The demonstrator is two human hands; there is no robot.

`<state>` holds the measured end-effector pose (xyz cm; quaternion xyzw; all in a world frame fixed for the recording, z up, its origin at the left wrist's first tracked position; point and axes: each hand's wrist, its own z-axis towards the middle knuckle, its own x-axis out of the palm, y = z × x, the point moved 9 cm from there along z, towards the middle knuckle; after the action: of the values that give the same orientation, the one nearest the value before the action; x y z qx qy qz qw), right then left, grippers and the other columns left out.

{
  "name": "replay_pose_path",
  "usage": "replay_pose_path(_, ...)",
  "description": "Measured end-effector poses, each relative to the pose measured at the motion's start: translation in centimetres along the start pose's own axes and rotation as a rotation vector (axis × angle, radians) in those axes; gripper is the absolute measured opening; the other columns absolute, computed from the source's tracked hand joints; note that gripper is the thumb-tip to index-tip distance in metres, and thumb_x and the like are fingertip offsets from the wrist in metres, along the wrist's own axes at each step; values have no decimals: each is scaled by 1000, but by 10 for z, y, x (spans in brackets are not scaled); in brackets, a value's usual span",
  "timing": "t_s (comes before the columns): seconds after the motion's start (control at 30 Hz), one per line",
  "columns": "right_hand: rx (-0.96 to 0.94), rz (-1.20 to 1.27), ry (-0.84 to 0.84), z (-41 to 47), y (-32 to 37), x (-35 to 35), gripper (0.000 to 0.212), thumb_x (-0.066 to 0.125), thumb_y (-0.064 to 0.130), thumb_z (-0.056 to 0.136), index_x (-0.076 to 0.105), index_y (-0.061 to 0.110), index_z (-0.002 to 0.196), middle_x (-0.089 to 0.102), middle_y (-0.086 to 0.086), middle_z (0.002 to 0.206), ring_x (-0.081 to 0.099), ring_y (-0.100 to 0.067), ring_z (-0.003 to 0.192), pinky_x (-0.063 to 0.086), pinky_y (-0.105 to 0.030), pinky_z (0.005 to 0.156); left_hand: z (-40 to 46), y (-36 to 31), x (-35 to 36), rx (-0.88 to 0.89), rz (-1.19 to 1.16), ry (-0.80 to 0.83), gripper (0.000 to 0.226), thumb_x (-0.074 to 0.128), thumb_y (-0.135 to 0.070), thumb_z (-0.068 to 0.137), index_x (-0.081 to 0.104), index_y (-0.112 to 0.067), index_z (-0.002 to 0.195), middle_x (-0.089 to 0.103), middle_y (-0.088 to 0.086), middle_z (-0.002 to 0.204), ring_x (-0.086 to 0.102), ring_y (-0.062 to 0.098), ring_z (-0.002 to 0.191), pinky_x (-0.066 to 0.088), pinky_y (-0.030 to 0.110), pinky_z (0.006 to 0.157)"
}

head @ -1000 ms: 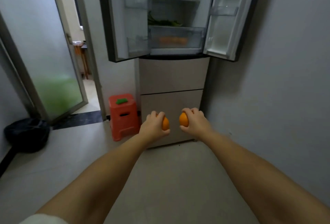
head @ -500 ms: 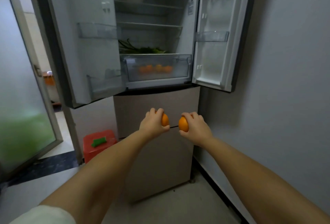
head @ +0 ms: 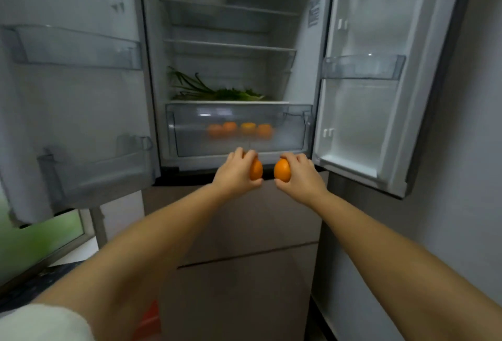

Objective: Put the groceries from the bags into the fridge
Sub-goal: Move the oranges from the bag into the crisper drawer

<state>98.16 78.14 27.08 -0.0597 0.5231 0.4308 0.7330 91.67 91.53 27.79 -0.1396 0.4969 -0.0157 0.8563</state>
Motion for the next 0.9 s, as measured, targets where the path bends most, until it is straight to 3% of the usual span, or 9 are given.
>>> replay_pose_path(0.17,-107,62,-133,114,-11,-28,64,67,32,82,39,21,138,41,-11,135,40,-33,124,39,-41,97,95,15,-38,-12,28,-198,60,70,-35,76,43,-20,128,42,10,125,42,30,118,48,43,87)
replay_pose_path(0.5,-270,148,-245,281,29,-45,64,68,33,81,40,20,137,41,-12,135,40,-33,123,39,-40,99,221,54,-96,-19,154,-343,63,71,-37,76,44,-16,128,42,13,124,44,31,117,46,43,89)
replay_pose_path(0.6,-220,50,-67,337,36,-25,66,69,35,79,40,19,136,43,-15,134,44,-35,121,41,-40,96,267,74,-95,-81,265,-203,66,71,-42,76,41,-17,130,42,13,127,45,32,117,45,43,92)
replay_pose_path(0.7,-251,-146,201,377,35,20,54,72,31,75,50,17,122,57,-13,120,57,-30,105,47,-34,82,308,94,-76,-51,301,-38,62,72,-44,74,47,-16,124,49,15,123,52,33,110,44,35,87)
replay_pose_path(0.8,-206,-233,504,410,21,70,40,71,27,79,53,18,113,59,-7,110,60,-23,89,53,-33,73,344,119,-33,-33,374,267,54,72,-39,76,53,-17,121,59,9,120,58,27,105,43,29,81)
replay_pose_path(0.9,-44,-282,838,426,3,110,47,67,27,86,49,12,127,53,-8,120,61,-26,104,57,-36,75,369,145,19,-35,435,559,45,70,-39,77,52,-22,114,59,6,118,57,23,97,51,38,90)
